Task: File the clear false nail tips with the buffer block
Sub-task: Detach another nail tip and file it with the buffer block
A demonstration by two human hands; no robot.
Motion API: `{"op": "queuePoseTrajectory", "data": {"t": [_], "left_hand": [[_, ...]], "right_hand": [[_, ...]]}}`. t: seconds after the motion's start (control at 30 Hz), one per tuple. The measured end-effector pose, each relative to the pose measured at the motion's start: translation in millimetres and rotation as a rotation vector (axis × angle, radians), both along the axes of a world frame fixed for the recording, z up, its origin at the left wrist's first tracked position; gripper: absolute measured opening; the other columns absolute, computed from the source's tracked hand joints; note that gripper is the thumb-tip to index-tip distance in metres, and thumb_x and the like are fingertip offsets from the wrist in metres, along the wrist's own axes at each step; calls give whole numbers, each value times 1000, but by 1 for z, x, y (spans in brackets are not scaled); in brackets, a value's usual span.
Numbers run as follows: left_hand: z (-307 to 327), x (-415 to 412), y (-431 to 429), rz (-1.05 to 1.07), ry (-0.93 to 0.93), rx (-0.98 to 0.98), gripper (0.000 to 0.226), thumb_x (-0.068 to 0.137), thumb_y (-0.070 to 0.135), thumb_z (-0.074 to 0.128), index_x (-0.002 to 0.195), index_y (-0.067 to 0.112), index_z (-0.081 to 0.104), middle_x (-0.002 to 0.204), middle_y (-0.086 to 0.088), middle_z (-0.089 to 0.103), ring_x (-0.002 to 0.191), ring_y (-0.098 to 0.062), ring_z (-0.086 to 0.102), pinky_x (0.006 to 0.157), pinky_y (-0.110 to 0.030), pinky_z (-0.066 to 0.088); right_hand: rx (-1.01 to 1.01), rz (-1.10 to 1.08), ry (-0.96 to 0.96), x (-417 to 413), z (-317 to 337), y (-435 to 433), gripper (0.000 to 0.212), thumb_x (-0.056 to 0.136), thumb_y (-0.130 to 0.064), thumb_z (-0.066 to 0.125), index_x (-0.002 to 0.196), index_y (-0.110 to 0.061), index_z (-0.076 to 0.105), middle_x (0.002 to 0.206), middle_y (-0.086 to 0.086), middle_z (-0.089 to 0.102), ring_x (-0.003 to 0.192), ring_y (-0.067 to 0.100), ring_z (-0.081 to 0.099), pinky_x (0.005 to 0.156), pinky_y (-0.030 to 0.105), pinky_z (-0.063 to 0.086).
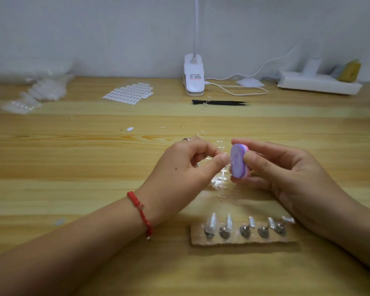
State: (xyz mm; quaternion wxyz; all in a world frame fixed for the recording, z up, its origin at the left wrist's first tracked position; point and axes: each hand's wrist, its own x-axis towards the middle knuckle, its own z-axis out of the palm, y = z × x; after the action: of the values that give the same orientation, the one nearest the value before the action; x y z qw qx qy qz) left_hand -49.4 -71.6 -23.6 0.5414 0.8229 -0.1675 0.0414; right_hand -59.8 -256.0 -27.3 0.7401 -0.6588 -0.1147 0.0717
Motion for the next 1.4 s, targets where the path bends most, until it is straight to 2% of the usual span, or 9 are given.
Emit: {"op": "queuePoseTrajectory", "data": {"t": [0.1,0.23,0.37,0.53,0.73,0.87,1.03,1.17,1.4], "left_hand": [[0,0,1,-40,11,-13,17,86,24,65,70,27,63,66,1,42,57,-7,37,58,-23,33],[2,-1,0,-36,14,-29,15,85,25,69,71,25,65,62,8,41,57,-5,37,58,-20,32],[2,-2,2,71,-56,-52,14,83,33,68,71,25,65,66,5,42,63,-3,40,62,-15,32],[-1,-4,0,37,-8,37,17,76,44,63,69,28,66,61,12,42,61,-4,40,65,-21,28],[0,-2,2,88,-15,-41,17,83,39,67,71,26,67,62,19,47,61,-1,42,61,-15,30],[-1,-4,-1,34,-31,42,16,75,42,62,68,27,66,62,12,45,60,-3,42,61,-15,28],[1,-3,2,90,-49,-39,12,84,29,70,73,25,69,59,16,44,60,-1,41,59,-12,32],[-1,-5,0,40,-24,-8,12,81,28,72,69,27,69,56,15,44,55,0,41,55,-12,31],[0,-5,-1,46,-21,-15,13,80,32,74,69,26,69,58,13,42,57,-2,40,56,-13,32]], "right_hand": [[15,-9,7,1,-1,0,37,72,-32,73,107,-26,75,101,9,75,88,17,73,74,22,57],[63,-23,16,3,-1,-1,36,72,-30,72,107,-25,76,98,9,76,88,17,72,74,24,58],[3,7,2,0,-2,-1,35,74,-31,72,109,-27,75,99,7,76,88,16,73,75,25,58],[37,-53,0,2,-2,-2,35,71,-33,72,105,-28,76,99,6,76,90,17,73,74,23,57],[-81,24,-37,-2,-1,-2,31,79,-30,76,110,-31,74,103,2,75,91,17,73,73,23,58],[19,-58,-20,0,-2,-3,33,70,-31,72,102,-30,77,96,5,76,86,17,73,72,22,57],[-94,35,-62,-4,0,-1,32,77,-28,77,109,-31,74,101,1,76,89,15,73,72,21,57],[0,-34,-43,-1,-3,-2,33,73,-33,71,105,-31,76,97,4,76,89,16,73,72,21,57],[-3,-34,-33,-2,-3,-2,31,76,-29,77,107,-27,75,97,5,76,88,17,73,73,23,58]]}}
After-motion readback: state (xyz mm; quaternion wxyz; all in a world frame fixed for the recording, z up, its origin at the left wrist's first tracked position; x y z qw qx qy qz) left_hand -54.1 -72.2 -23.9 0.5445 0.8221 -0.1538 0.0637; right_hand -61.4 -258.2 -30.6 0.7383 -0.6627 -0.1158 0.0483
